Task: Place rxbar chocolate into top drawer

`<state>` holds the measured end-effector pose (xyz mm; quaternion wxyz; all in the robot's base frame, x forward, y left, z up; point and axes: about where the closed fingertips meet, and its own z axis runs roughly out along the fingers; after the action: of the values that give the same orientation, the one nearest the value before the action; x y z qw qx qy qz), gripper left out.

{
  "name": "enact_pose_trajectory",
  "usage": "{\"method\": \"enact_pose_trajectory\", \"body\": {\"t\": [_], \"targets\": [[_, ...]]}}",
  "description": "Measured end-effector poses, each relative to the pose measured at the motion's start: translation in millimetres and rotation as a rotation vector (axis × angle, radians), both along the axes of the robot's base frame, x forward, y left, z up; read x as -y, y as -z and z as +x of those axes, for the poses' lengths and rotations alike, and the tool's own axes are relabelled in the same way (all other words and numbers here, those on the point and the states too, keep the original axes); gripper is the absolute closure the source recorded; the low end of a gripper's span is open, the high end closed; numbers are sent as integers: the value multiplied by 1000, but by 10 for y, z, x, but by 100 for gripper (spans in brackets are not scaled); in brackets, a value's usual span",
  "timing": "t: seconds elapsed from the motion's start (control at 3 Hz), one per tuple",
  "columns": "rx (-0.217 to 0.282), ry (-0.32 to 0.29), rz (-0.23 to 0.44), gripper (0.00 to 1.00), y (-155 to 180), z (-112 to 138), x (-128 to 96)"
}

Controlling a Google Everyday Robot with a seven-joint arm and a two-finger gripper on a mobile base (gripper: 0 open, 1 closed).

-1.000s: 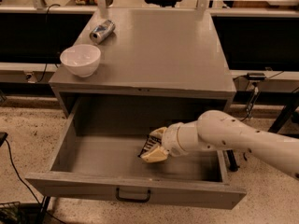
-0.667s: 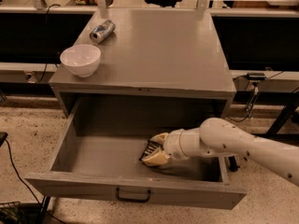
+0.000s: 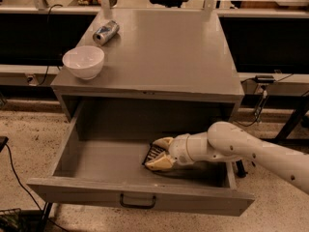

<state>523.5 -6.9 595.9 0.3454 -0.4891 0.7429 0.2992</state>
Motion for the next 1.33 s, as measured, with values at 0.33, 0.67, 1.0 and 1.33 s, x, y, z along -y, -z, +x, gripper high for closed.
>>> {"method": "enact_pose_trajectory", "body": {"t": [0.33, 0.67, 1.0, 1.33], "targets": [[0, 0, 0, 6, 0, 0, 0], [-1, -2, 0, 0, 2, -4, -10], [-1, -2, 0, 0, 2, -4, -10], [40, -22, 65, 0, -333, -123, 49]]}}
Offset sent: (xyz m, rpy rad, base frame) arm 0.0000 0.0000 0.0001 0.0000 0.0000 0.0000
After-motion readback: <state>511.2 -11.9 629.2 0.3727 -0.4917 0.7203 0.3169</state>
